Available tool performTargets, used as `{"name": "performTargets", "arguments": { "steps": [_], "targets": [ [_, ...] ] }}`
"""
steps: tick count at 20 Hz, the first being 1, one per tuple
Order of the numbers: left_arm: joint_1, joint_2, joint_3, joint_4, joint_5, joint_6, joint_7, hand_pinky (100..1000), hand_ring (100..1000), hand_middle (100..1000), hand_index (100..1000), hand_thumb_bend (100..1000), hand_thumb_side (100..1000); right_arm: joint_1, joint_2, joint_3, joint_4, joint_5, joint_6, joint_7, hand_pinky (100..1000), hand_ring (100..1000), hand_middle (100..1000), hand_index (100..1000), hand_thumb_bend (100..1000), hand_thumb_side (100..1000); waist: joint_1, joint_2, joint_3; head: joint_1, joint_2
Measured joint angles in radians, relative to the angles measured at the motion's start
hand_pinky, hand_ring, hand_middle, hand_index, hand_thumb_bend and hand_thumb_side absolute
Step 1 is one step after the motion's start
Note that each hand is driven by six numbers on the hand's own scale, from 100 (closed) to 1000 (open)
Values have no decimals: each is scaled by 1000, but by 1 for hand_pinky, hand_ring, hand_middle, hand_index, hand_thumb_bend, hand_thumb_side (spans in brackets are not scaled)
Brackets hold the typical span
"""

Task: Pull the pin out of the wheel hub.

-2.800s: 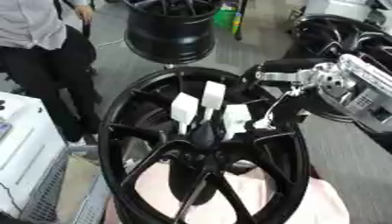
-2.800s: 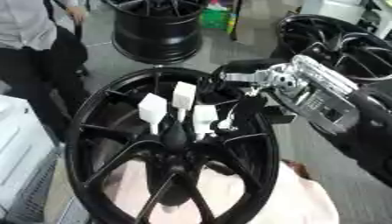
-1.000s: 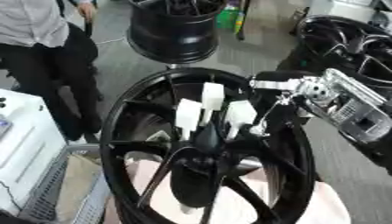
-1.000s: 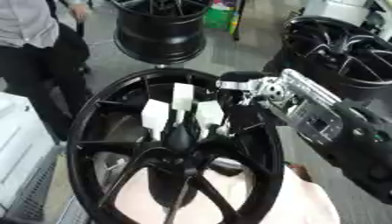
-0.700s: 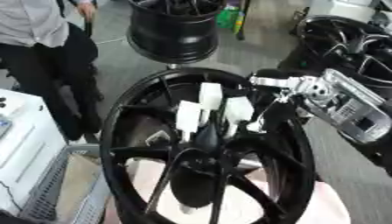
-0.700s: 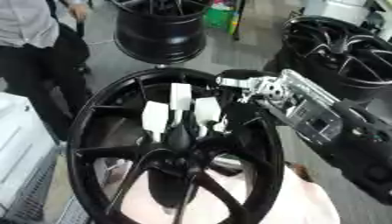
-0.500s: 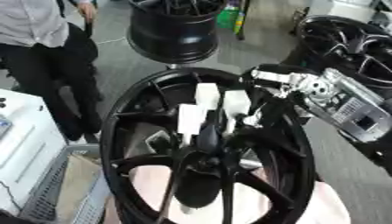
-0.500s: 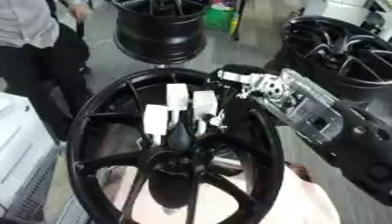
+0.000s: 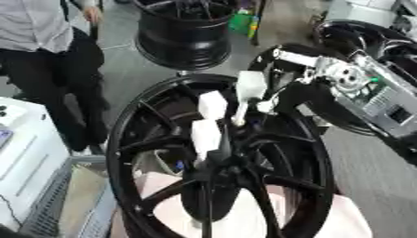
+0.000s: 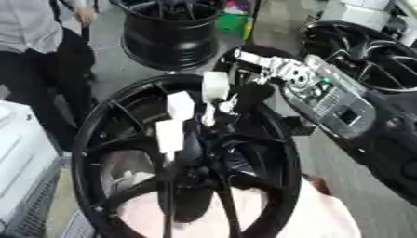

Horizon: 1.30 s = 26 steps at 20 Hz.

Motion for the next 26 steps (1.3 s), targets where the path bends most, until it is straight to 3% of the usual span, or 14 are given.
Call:
{"name": "performTargets", "arguments": {
  "steps": [5, 10, 16, 20, 26],
  "targets": [
    [0, 0, 3, 0, 0, 2, 2, 807, 885, 627, 840, 197, 609, -2, -85, -48, 13, -71, 20, -73, 672, 481, 201, 287, 100, 100, 2, -9, -14, 0, -7],
    [1, 0, 6, 0, -1, 4, 5, 807, 885, 627, 840, 194, 609, 48, -171, -146, 51, -164, 22, -179, 669, 478, 203, 292, 100, 100, 5, -9, -28, 5, -7],
    [7, 1, 7, 0, -5, 5, 7, 808, 884, 626, 839, 193, 608, 201, -298, -337, 121, -272, 2, -352, 670, 487, 215, 307, 100, 100, 14, -2, -44, 22, -7],
    [8, 4, 12, 0, -8, 5, 12, 808, 884, 626, 839, 192, 607, 359, -395, -464, 269, -310, -32, -460, 695, 529, 268, 359, 100, 100, 20, 4, -57, 35, -7],
    [8, 9, 12, 0, -11, 3, 13, 808, 884, 625, 839, 189, 608, 495, -426, -573, 470, -312, -131, -539, 722, 567, 315, 402, 100, 100, 37, 19, -69, 55, -7]
  ]
}}
